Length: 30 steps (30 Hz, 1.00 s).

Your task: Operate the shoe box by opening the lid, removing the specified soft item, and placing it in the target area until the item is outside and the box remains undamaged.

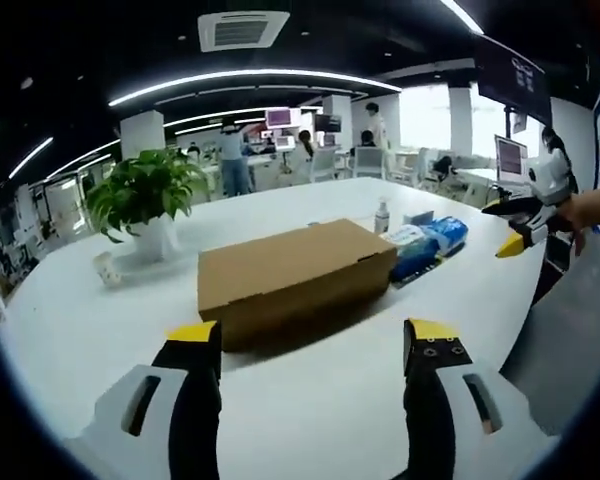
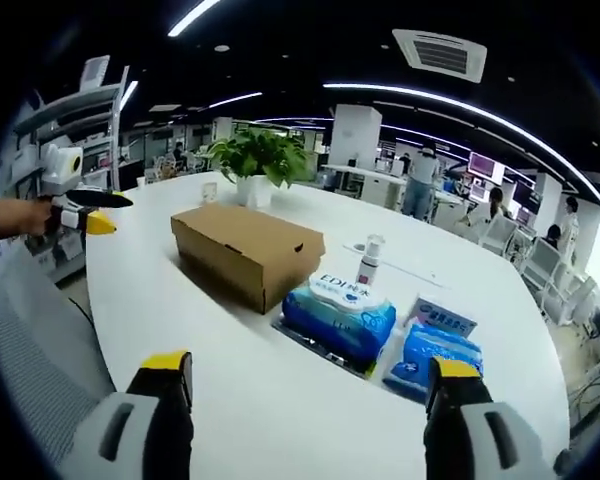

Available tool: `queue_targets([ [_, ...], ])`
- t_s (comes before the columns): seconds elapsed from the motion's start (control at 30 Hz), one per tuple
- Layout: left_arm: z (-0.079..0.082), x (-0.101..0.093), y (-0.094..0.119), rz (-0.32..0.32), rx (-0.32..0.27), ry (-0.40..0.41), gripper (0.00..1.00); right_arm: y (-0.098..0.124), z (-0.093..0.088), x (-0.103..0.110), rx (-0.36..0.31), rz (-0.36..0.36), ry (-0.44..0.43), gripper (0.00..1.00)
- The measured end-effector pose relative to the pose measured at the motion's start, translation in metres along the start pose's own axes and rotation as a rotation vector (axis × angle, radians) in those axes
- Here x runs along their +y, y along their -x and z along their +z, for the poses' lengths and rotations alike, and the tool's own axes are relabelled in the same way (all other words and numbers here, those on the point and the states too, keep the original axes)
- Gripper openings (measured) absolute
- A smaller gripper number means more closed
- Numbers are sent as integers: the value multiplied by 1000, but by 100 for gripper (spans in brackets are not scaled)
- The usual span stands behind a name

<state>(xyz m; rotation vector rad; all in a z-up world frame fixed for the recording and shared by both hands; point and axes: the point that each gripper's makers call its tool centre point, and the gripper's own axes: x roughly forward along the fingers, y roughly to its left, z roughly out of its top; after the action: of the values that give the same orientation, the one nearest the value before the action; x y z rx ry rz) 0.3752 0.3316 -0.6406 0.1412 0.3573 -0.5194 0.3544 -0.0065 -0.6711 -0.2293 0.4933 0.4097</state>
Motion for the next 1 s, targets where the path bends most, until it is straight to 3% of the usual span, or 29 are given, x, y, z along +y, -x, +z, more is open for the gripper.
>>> queue_targets([
  [0.17, -18, -9, 14, -3, 47, 8, 82, 27, -14, -4, -11, -17, -38, 99],
  [0.37, -25, -14, 28, 7, 59, -11, 90, 44, -27, -1, 0, -35, -23, 100],
  [0.5, -24, -18, 34, 6, 38, -5, 99, 53, -31, -1, -3, -63, -23, 100],
  [0.83, -26, -19, 42, 17, 32, 35, 99, 63, -34, -3, -10, -101, -60, 100],
  [1.0, -30, -22, 41, 13, 63, 30, 99, 65, -35, -4, -10, -109, -58, 100],
])
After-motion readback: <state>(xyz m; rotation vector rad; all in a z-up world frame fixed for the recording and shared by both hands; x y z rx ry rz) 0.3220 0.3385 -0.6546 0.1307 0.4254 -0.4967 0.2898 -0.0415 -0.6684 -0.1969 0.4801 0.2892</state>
